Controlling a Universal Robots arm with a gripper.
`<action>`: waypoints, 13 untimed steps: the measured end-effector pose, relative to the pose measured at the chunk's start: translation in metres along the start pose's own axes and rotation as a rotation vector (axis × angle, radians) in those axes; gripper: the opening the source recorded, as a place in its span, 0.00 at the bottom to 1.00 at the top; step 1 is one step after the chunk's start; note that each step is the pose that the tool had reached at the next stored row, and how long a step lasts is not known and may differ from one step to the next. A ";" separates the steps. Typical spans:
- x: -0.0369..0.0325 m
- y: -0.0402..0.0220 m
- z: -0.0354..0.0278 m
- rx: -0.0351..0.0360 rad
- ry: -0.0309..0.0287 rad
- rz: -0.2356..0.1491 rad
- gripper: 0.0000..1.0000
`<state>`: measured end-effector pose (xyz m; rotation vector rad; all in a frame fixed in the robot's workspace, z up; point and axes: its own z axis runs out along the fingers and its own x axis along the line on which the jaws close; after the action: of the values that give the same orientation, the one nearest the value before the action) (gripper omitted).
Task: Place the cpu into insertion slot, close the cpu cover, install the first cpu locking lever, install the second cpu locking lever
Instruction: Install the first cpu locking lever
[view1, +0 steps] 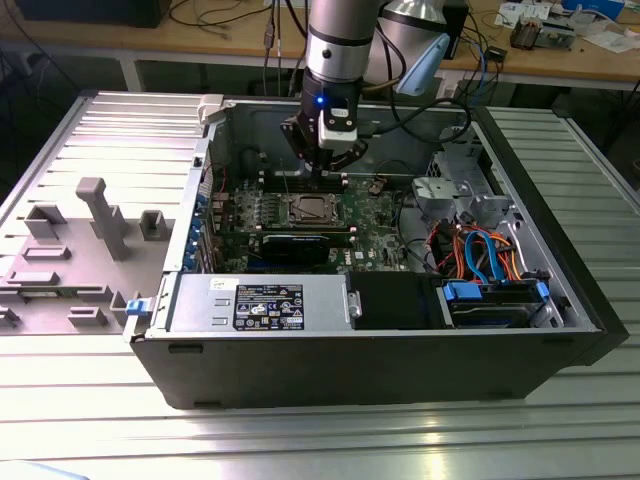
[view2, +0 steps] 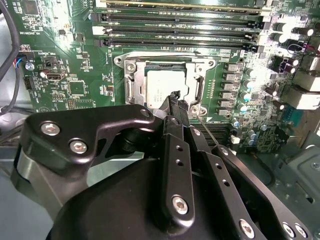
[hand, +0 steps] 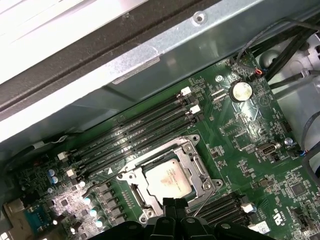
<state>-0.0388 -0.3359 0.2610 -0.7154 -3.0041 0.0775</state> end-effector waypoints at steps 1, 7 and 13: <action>0.0000 0.0000 0.0000 0.0003 -0.0003 -0.003 0.11; 0.0000 0.0000 0.0001 0.0034 -0.0029 -0.029 0.11; 0.0000 0.0000 0.0001 0.0047 -0.0041 -0.044 0.11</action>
<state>-0.0388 -0.3359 0.2609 -0.6487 -3.0209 0.0843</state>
